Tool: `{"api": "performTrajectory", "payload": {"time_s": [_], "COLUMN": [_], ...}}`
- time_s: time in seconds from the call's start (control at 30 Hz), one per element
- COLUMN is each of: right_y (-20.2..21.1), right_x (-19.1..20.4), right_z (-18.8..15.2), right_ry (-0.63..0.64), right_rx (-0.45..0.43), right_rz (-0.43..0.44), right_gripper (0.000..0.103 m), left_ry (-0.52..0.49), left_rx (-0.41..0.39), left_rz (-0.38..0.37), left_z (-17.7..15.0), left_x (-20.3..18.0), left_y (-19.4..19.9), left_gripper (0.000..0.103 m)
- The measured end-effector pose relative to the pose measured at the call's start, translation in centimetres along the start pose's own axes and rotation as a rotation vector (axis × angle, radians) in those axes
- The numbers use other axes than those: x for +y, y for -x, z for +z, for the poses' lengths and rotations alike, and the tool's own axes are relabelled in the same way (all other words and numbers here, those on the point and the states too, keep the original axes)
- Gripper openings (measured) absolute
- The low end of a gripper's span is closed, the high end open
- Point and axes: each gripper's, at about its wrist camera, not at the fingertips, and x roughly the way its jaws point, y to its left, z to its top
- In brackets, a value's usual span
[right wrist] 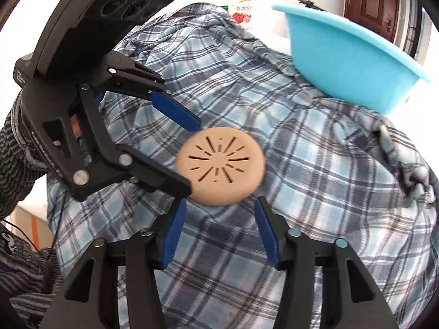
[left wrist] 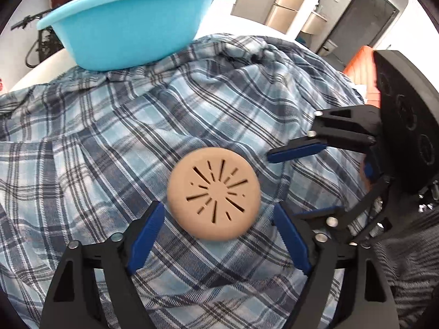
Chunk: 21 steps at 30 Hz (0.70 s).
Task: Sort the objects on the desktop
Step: 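Lift the tan disc with the left gripper and pass it to the right gripper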
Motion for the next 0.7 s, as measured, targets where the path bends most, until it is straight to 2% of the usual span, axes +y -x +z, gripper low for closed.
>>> {"api": "performTrajectory", "payload": {"time_s": [0.17,0.3,0.47,0.7], "right_y": [0.8,1.3,1.5,1.1], "right_x": [-1.2,-1.9,-2.8,-3.0], "right_z": [-0.5,-0.6,-1.1,-1.4], "right_ry": [-0.022,-0.015,-0.044,-0.034], "right_rx": [-0.018,-0.027,-0.027,-0.017], "right_rz": [0.032,0.011,0.010,0.028], "right_gripper": [0.067,0.067,0.067,0.067], "left_ry": [-0.013,-0.034,-0.069,-0.061], "left_rx": [0.012,0.024,-0.008,0.040], "left_rz": [0.020,0.057,0.139,0.172], "left_z": [0.6,1.2,1.4,1.3], "left_x": [-0.4,-1.3,-2.5,-2.1], "left_y": [-0.3,-0.9,-1.4,-3.5], "left_gripper": [0.084,0.085,0.085,0.088]}}
